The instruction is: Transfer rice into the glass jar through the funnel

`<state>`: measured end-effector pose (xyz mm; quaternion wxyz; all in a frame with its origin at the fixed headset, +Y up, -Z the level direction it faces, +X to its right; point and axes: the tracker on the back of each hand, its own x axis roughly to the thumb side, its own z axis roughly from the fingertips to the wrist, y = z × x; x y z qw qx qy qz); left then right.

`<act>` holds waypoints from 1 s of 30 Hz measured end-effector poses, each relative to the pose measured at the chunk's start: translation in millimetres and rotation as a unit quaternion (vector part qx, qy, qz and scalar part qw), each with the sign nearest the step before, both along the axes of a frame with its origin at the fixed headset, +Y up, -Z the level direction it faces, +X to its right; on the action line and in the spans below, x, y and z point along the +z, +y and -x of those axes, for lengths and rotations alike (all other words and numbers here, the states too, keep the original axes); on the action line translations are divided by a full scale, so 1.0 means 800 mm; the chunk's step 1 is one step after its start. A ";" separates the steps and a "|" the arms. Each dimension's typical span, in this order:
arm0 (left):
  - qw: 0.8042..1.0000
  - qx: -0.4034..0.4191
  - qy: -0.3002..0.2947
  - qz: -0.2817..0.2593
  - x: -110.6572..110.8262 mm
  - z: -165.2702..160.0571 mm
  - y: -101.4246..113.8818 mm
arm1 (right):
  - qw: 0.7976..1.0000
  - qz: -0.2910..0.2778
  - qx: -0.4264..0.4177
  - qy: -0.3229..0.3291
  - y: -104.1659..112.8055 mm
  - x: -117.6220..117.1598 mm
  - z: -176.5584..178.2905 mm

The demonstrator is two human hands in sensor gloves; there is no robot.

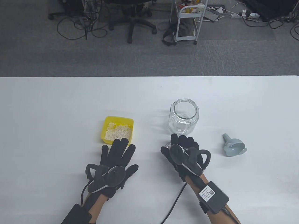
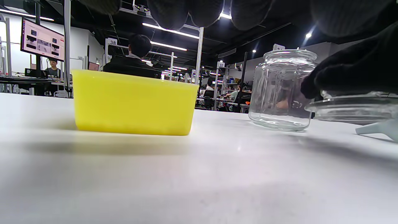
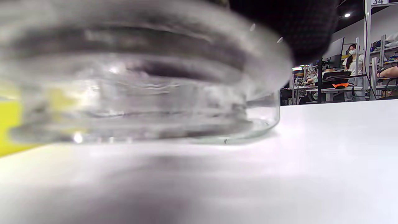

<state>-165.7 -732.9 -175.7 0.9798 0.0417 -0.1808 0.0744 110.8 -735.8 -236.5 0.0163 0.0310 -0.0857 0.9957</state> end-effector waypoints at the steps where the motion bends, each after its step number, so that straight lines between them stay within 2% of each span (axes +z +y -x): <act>1: 1.000 0.000 0.000 0.000 0.000 0.000 0.000 | 1.000 0.003 0.007 -0.001 -0.002 -0.001 0.000; 14: 1.000 0.000 -0.002 -0.002 0.000 0.000 0.001 | 0.998 0.032 0.058 -0.018 -0.021 -0.003 0.003; 21: 1.000 0.000 -0.002 0.000 0.001 -0.001 0.001 | 0.997 0.043 0.051 -0.029 -0.024 -0.007 -0.004; 30: 1.000 -0.004 -0.003 0.002 0.001 -0.002 0.001 | 0.995 0.048 0.084 -0.032 -0.027 -0.004 0.000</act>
